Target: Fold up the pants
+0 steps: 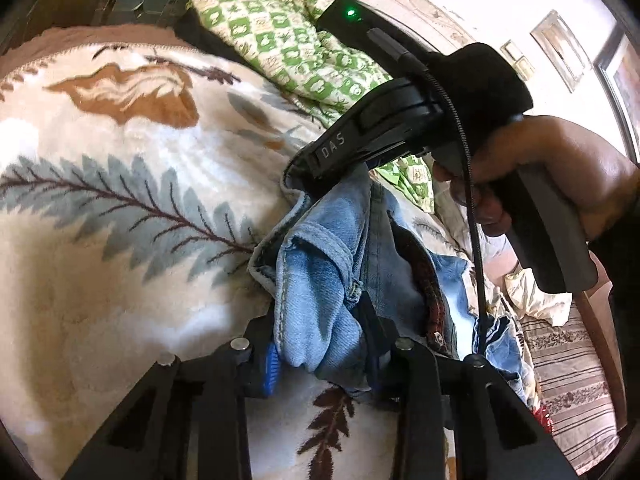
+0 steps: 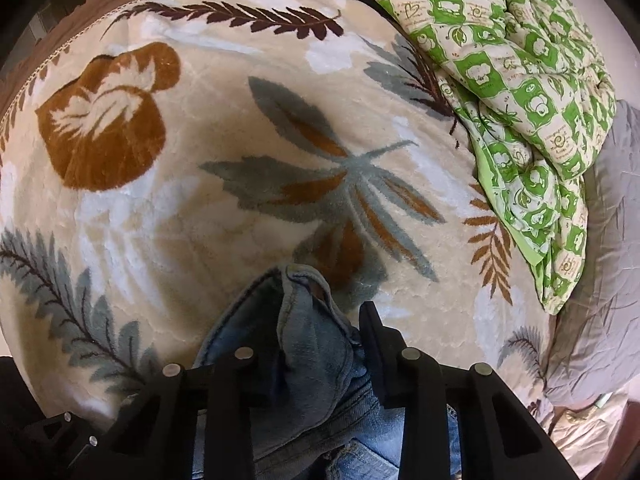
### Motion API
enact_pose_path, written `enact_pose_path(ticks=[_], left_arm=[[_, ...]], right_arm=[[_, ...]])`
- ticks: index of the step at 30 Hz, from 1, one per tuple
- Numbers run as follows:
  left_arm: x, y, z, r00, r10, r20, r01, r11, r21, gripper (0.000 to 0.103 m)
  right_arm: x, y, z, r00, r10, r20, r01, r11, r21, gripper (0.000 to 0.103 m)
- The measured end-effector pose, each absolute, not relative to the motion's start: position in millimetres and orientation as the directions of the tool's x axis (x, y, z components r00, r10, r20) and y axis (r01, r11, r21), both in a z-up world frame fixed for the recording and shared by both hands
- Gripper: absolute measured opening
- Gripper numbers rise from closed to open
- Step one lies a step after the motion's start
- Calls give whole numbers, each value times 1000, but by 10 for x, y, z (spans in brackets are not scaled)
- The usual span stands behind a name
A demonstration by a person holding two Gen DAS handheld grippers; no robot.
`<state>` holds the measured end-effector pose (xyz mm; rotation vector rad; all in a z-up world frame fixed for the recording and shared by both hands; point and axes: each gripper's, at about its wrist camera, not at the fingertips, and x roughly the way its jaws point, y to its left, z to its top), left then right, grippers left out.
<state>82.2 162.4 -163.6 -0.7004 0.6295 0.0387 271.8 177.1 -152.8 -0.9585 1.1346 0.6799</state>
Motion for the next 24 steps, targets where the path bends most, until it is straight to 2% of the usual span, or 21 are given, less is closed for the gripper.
enact_pose_path(ticks=[8,9,11,18,24], left_arm=[[700,1351,-1265,872,-97,-479,-158,872,-464,28],[677,1311,-1203,880,-98,-465,-140,882,-451,28],[623,1189,-1082,894,-87,-440,-104,914,-393,27],[476,437,-546,935,-12,-356,-10,998,-60,26],[596,-287,-276,928,-55,-368,102,989,109,26]], right_arm=[[2708,1526,-1201,303,66,-951,-842,486,-235,26],[2696,1470,-1129,304,86,-949,-840,493,-225,20],[2668,1310,-951,304,134,-943,-837,511,-198,18],[2626,491,-267,338,314,-887,-808,581,-102,16],[2730,-534,145,377,416,-828,-746,666,-5,14]])
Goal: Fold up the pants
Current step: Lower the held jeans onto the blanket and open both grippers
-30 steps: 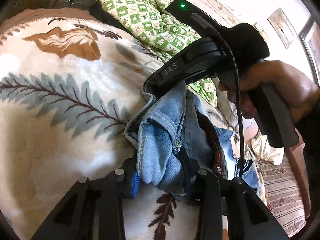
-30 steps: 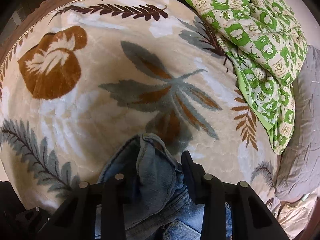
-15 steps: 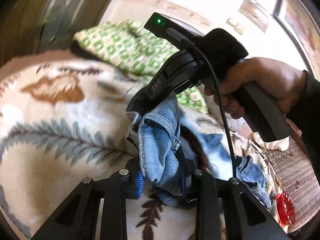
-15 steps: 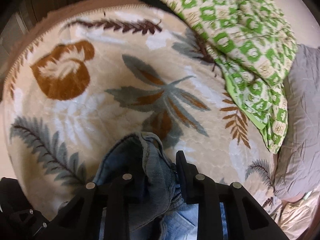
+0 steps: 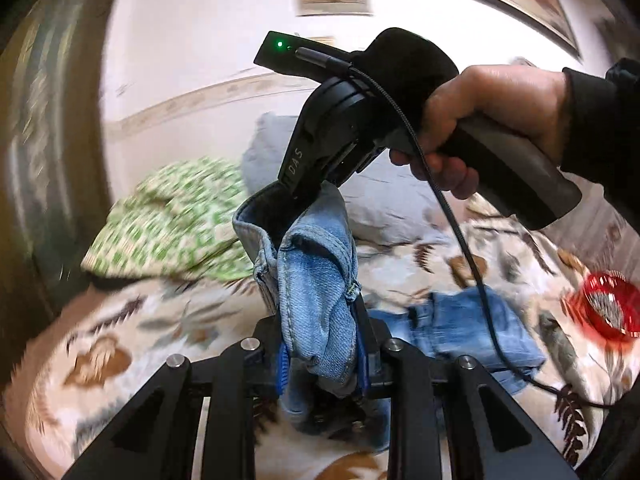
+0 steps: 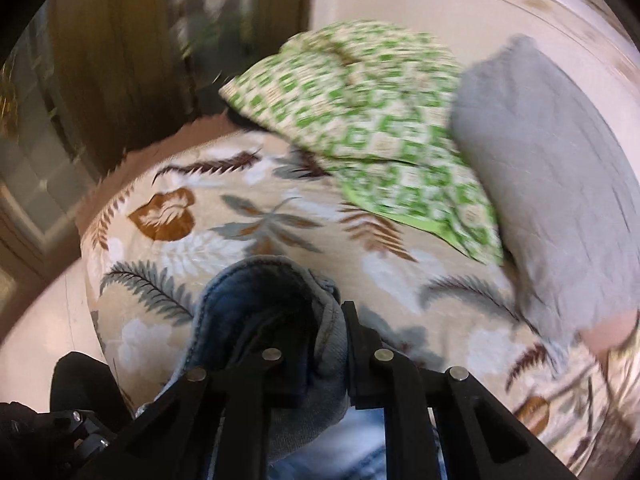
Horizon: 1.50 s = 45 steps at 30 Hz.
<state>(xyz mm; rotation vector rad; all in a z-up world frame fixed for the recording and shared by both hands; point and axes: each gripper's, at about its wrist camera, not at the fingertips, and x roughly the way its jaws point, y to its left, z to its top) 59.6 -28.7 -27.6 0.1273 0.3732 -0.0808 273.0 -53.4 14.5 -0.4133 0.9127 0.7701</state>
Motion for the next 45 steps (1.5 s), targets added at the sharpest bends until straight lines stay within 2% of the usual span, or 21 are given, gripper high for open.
enact_pose_path(ticks=[6,11,18,24,29,32,33,34,35,36,37,39,40,45], left_arm=[[789,-1011,-425,884,-142,-445,251,948,196,26],[994,-1572,-806,816,-193,-544,357,909,213,26],[1251,-1938,-1392,713,-172,-680,417,883,214,27],[1282,-2031,-1586,709,-157,-687,435,864,252,28],[1246,-2079,-1572,708,-160,-688,438,863,250,28],[1274,-2071,-1559,712,-163,-683,439,862,253,31],[1261,-2062,-1551,719,-165,-675,438,861,257,32],[1228,-2056,-1535,727,-174,-664,444,857,261,37],[1159,-2074,-1529,728,-181,-661,454,850,268,48],[1127,-2083,-1505,725,-186,-663,469,838,279,57],[1091,-2088,-1467,734,-170,-658,468,828,309,66],[1056,-2055,-1394,735,-162,-658,468,824,319,83],[1034,-2002,-1327,715,-196,-671,489,826,279,101],[845,-1846,-1098,734,-239,-635,487,838,248,103]], right_arm=[[2963,-1613,-87,373,433,-821,-629,768,120,14],[3138,-2371,-666,331,431,-839,-513,829,223,14],[3346,-2843,-1546,245,414,-877,-377,874,307,14],[3377,-2937,-1874,224,429,-875,-329,879,346,14],[3350,-2955,-1875,238,422,-875,-331,882,335,15],[3330,-2925,-1812,245,402,-882,-338,888,311,19],[3317,-2921,-1780,248,393,-886,-339,892,301,22],[3290,-2933,-1718,255,378,-890,-341,896,284,24],[3271,-2950,-1671,260,372,-891,-342,898,276,27],[3241,-2976,-1605,271,367,-890,-343,901,267,39],[3198,-3023,-1512,296,351,-889,-333,910,248,70],[3118,-3140,-1348,367,299,-881,-283,938,200,98],[3073,-3216,-1258,393,303,-868,-266,941,208,98],[2922,-3453,-1030,382,346,-857,-201,936,288,98]])
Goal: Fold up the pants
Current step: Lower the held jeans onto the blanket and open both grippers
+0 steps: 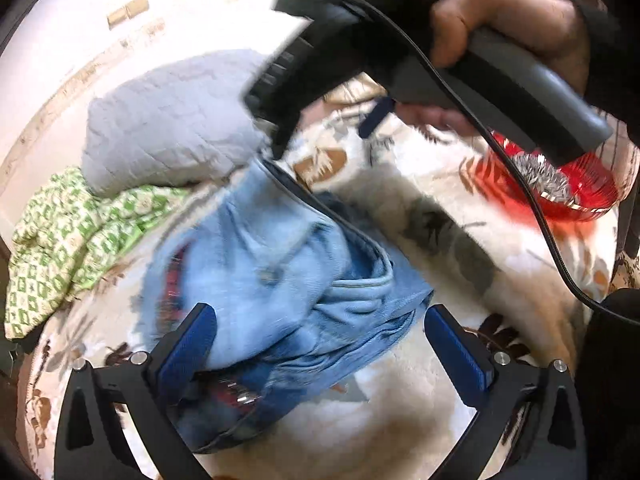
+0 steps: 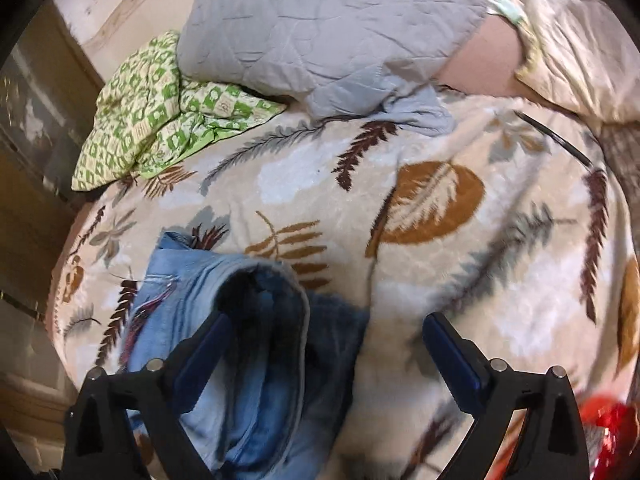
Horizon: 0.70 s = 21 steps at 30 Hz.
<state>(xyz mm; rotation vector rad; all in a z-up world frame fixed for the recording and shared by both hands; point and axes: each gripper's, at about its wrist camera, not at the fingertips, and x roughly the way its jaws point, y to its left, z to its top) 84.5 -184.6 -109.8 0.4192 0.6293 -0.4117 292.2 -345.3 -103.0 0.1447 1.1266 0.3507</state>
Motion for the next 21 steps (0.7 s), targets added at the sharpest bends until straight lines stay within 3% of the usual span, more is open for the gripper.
enact_pose_path(ticks=[8,17,21], left_arm=[[686,-1340,-720,749,-299,-591,470,869,157,103],[969,-464,-399,752,-272,-601,339,941,-2,103],[1076,-173,-346,729,-284,-623,287,953,-99,103]], right_arm=[[2549,-3512,-760,422,330,-845,-162,944,287,98],[2075,-3346,-640,435,361,-825,-107,930,350,99],[1832,-3280,-613,460,320,-828,-89,945,316,99]])
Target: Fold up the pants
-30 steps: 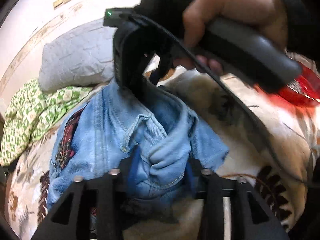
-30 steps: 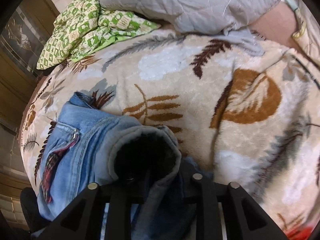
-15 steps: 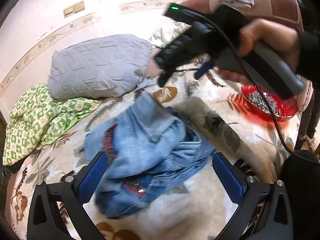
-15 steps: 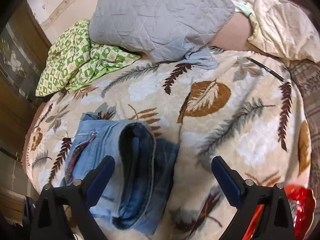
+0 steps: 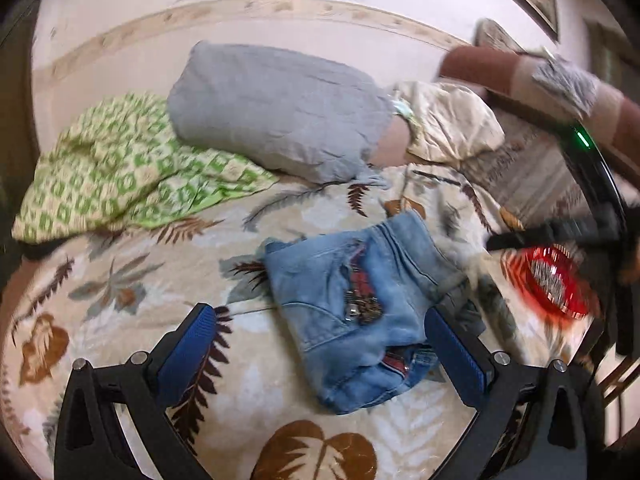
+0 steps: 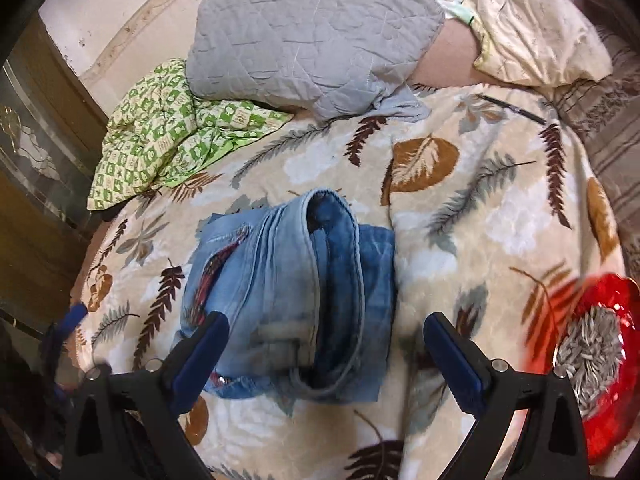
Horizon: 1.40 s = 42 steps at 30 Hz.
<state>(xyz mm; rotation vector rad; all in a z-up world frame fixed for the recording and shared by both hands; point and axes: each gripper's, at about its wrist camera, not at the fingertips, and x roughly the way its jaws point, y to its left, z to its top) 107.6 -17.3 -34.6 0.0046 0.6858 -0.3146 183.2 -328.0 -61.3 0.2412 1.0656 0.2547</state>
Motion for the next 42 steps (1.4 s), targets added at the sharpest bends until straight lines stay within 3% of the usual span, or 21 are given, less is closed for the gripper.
enact_pose_path(ticks=[5,13,24,33,42], left_arm=[[1236,73,-326,693,-304,-654,224,953,-206,103],[1465,131,-476,619,-367,-694,169,926,-339,103],[2120,-25,-1041,433,-460,-775,107,880,-463,103],[2420,-58,-1400,332,-568,-753,12,801,-599,103],[2481,-28,-1635,283,-603,-746,-32,772,-635,103]], right_arm=[[1613,-3236,-526,509,221,-832,-72,974,214,99],[1551,-3197,-626,478,250,-842,-85,967,239,99],[1777,-3214,-1146,389,339,-857,6,929,370,99],[2060,-3268,-1488,332,409,-850,56,891,451,99],[2136,-3473,-1771,298,518,-802,127,811,571,100]])
